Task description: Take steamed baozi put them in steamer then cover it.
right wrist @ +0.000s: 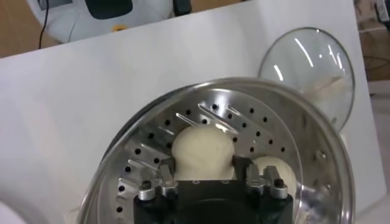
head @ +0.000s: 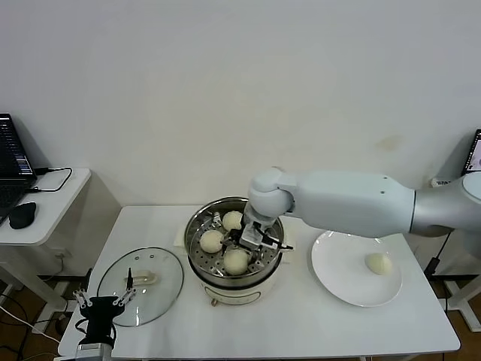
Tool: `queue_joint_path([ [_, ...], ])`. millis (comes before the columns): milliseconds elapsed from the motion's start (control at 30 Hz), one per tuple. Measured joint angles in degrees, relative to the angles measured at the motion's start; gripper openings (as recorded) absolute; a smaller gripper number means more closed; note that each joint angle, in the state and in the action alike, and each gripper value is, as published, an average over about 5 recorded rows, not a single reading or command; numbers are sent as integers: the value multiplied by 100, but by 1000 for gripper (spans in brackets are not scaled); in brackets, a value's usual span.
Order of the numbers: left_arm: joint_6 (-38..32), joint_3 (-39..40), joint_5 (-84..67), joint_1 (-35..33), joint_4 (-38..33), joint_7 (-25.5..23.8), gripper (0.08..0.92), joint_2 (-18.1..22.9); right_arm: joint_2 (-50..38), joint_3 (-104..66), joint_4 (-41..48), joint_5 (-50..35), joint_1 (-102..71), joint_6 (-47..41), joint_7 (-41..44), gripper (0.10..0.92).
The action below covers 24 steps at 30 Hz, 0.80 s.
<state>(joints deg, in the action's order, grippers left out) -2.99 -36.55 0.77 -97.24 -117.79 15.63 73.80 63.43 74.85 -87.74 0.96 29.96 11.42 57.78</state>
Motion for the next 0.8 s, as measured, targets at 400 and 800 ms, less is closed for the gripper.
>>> queue_joint_path([
  [400, -3, -32, -56, 23, -41, -2, 823, -107, -851, -377, -110, -657, 360, -1097, 325, 823],
  [800, -3, 55, -71, 63, -81, -15, 823, -189, -2544, -864, -207, -802, 89, -2218, 635, 823],
])
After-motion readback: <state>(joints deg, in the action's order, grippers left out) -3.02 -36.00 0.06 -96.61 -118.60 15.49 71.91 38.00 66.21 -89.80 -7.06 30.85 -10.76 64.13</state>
